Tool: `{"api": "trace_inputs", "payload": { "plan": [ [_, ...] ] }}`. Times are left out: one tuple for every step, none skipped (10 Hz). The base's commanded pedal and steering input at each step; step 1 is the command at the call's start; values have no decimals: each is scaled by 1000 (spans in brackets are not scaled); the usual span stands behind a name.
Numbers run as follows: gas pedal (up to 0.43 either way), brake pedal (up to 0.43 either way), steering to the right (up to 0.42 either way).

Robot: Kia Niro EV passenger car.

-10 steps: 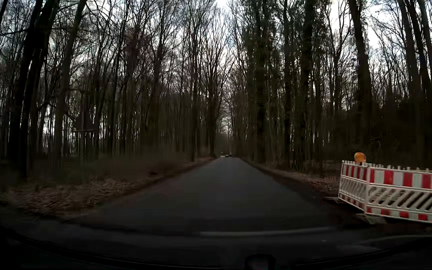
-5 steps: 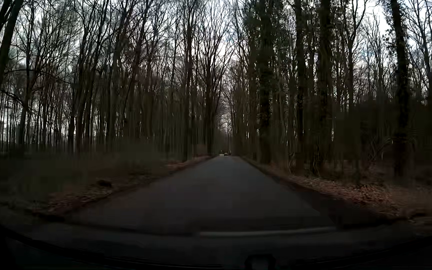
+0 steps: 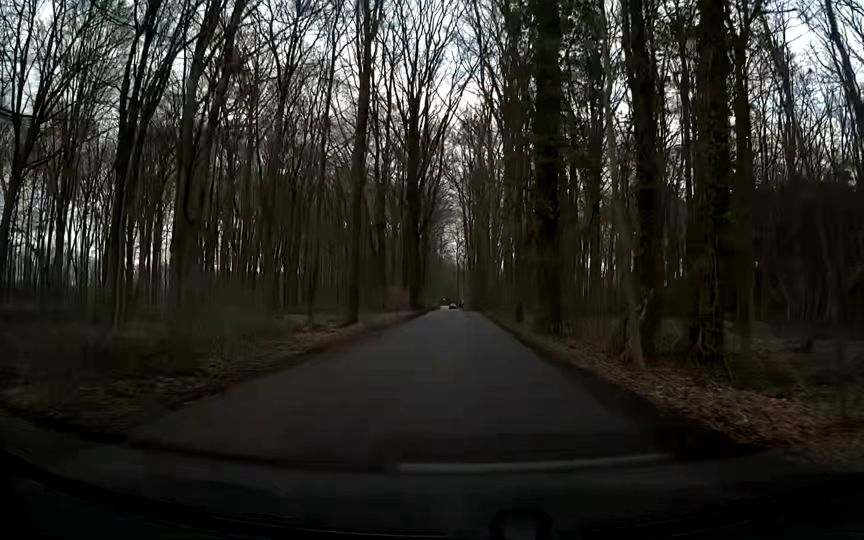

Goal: Follow the waypoints while adhering to traffic rules and regulations

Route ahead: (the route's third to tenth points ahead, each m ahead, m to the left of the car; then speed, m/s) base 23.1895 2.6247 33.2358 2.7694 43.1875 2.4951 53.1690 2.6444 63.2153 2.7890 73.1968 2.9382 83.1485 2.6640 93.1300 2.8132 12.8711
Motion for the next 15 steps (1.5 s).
{"api": "trace_inputs", "payload": {
  "plan": [
    [150, 0, 0],
    [150, 0, 0],
    [157, 0, 0],
    [177, 0, 0],
    [220, 0, -1],
    [220, 0, 0],
    [220, 0, 0],
    [220, 0, -1],
    [209, 0, 0],
    [209, 0, 0],
    [209, 0, 0],
    [209, 0, 0],
    [209, 0, 0],
    [209, 0, 0],
    [209, 0, 0]
  ]
}}
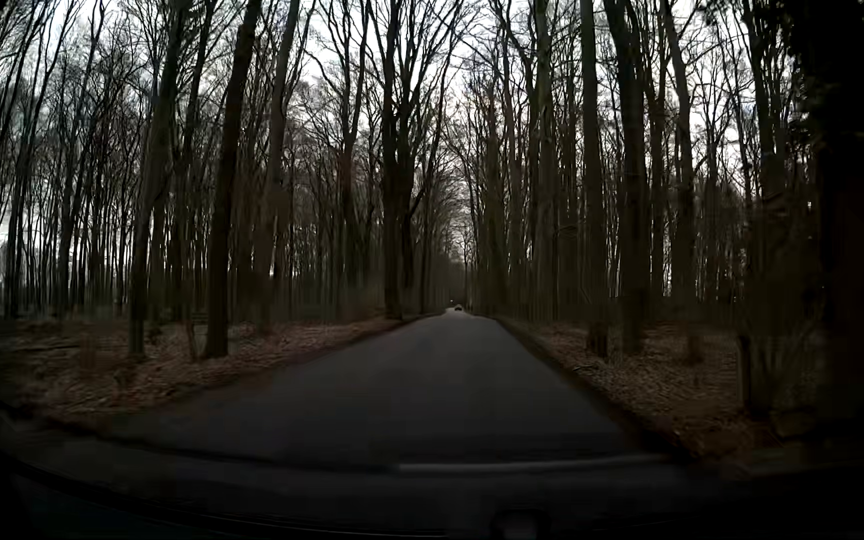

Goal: Follow the waypoints while adhering to traffic rules and regulations

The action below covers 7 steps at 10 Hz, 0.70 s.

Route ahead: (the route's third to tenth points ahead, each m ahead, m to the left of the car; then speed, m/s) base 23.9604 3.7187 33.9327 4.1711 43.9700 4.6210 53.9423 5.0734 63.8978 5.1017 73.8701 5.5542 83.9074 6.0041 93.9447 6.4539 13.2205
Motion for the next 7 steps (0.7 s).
{"api": "trace_inputs", "payload": {
  "plan": [
    [209, 0, 0],
    [209, 0, 0],
    [197, 0, 0],
    [197, 0, 0],
    [197, 0, 3],
    [177, 0, 4],
    [177, 0, 3]
  ]
}}
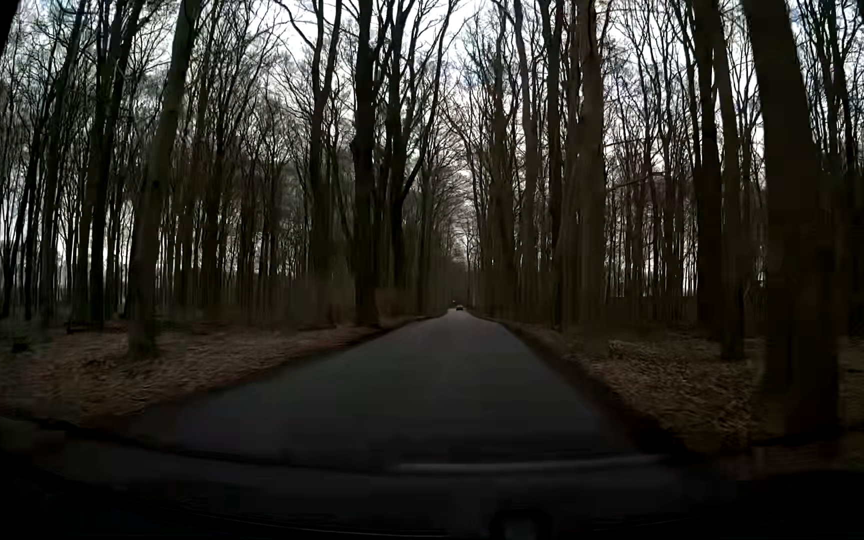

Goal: Follow the waypoints while adhering to traffic rules and regulations

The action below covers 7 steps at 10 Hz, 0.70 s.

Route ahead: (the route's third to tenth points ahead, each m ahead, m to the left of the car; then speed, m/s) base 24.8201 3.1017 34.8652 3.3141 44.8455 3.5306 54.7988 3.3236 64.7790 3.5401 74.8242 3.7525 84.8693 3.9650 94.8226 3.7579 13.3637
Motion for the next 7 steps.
{"api": "trace_inputs", "payload": {
  "plan": [
    [177, 0, 1],
    [177, 0, 1],
    [177, 0, 0],
    [177, 0, 1],
    [177, 0, 1],
    [177, 0, 1],
    [177, 0, 1]
  ]
}}
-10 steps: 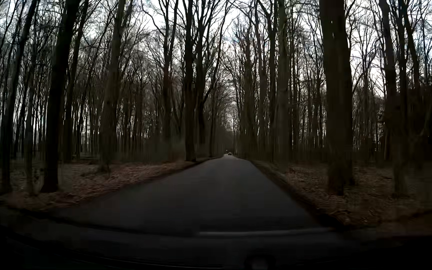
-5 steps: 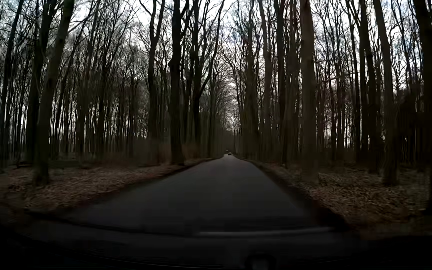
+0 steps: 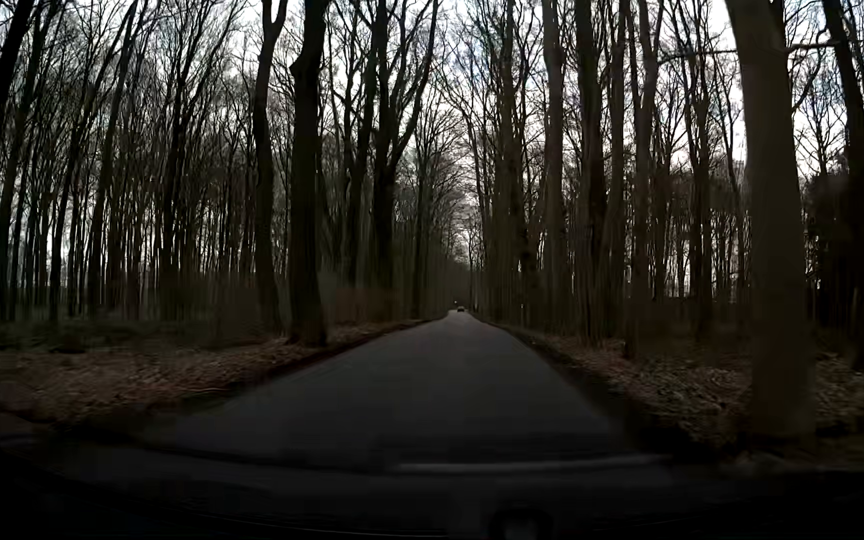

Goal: Follow the waypoints while adhering to traffic rules and regulations

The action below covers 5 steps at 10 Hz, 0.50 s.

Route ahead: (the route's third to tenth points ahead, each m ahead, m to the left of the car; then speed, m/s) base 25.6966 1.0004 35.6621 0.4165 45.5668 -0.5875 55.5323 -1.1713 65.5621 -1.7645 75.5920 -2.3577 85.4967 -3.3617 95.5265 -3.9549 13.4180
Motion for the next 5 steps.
{"api": "trace_inputs", "payload": {
  "plan": [
    [177, 0, 1],
    [177, 0, 1],
    [177, 0, 1],
    [177, 0, 1],
    [177, 0, 2]
  ]
}}
